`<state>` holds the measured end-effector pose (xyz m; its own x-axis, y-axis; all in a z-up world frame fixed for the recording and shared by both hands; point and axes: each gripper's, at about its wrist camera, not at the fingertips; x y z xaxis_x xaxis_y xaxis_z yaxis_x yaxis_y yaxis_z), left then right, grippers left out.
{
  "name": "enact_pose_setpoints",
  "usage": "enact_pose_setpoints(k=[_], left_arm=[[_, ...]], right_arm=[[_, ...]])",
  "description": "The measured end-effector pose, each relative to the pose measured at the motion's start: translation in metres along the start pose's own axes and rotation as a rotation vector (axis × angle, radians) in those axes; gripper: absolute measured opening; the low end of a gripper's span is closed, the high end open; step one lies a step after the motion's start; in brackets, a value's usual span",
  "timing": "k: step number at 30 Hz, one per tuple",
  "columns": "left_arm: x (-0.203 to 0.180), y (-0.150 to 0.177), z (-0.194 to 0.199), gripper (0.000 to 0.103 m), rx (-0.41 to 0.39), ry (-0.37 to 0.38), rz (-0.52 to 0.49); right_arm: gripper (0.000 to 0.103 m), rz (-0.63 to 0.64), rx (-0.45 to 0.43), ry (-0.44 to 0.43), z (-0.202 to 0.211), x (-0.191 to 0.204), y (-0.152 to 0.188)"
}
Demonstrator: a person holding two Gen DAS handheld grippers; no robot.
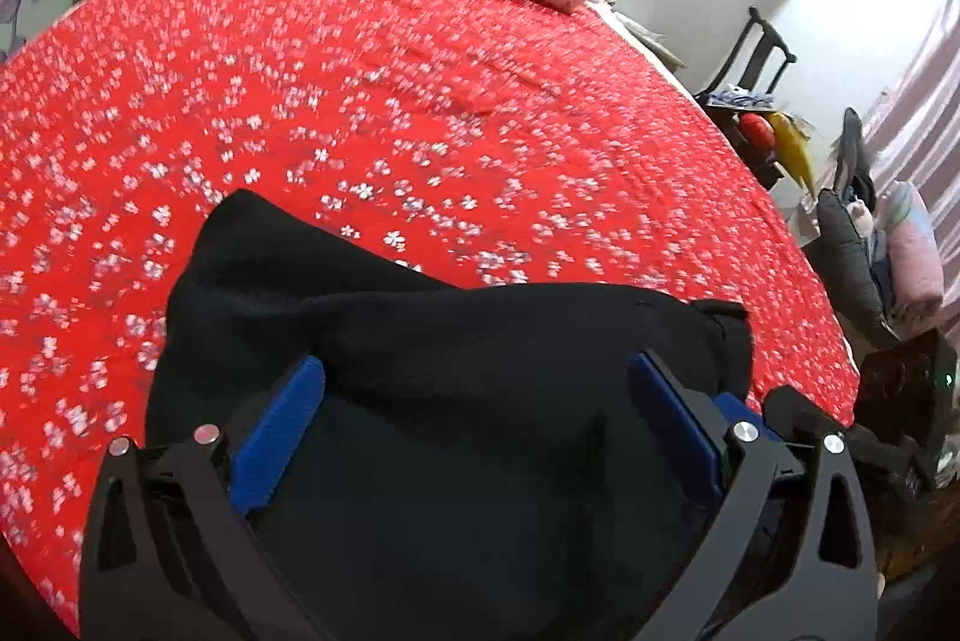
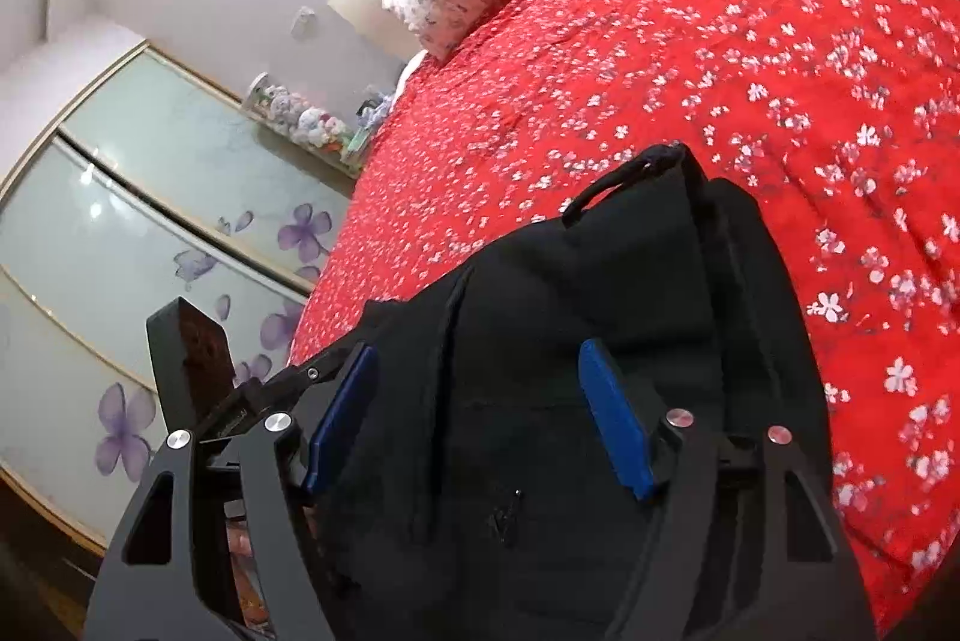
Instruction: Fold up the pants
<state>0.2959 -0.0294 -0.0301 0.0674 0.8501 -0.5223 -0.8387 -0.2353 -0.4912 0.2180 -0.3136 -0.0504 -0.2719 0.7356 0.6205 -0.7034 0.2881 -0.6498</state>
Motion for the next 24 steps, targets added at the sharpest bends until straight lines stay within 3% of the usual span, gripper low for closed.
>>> enact_pose_setpoints(k=[3, 5, 8, 11, 13, 16, 17, 24], left_arm=[[0.000, 0.011, 0.040, 0.101, -0.014, 0.083, -0.018], [-0.001, 0.026, 0.070, 0.101, -0.034, 0.126, -0.056], [-0.006, 0.059, 0.093, 0.101, -0.068, 0.090, -0.153], [-0.009, 0.087, 0.093, 0.101, -0.069, 0.079, -0.201], [-0.007, 0.096, 0.084, 0.101, -0.042, 0.092, -0.175], [0.007, 0.099, 0.061, 0.101, 0.021, 0.077, -0.088], [0.011, 0.101, 0.055, 0.101, 0.033, 0.067, -0.074], [-0.005, 0.115, 0.047, 0.101, -0.009, -0.045, -0.152]], right_arm=[[0.075, 0.067, -0.060, -0.046, 0.029, 0.018, -0.008], [0.084, 0.138, -0.110, -0.044, 0.052, 0.037, -0.006], [0.085, 0.285, -0.096, -0.001, 0.067, 0.068, 0.014], [0.085, 0.348, -0.059, 0.037, 0.064, 0.078, 0.035], [0.085, 0.337, -0.031, 0.028, 0.057, 0.078, 0.045], [0.084, 0.314, 0.041, 0.147, 0.044, 0.069, 0.054], [0.082, 0.297, 0.062, 0.146, 0.039, 0.063, 0.057], [0.080, 0.394, 0.035, 0.169, 0.036, 0.064, 0.064]])
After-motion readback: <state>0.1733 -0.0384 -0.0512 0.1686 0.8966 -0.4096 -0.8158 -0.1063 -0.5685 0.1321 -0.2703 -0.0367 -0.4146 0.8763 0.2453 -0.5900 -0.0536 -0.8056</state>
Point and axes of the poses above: each gripper's, at about its wrist camera, not at the fingertips, and z roughly against the way its jaws point, x to its left, y to its underside, and after that the axes turned 14 degrees about z, right-handed
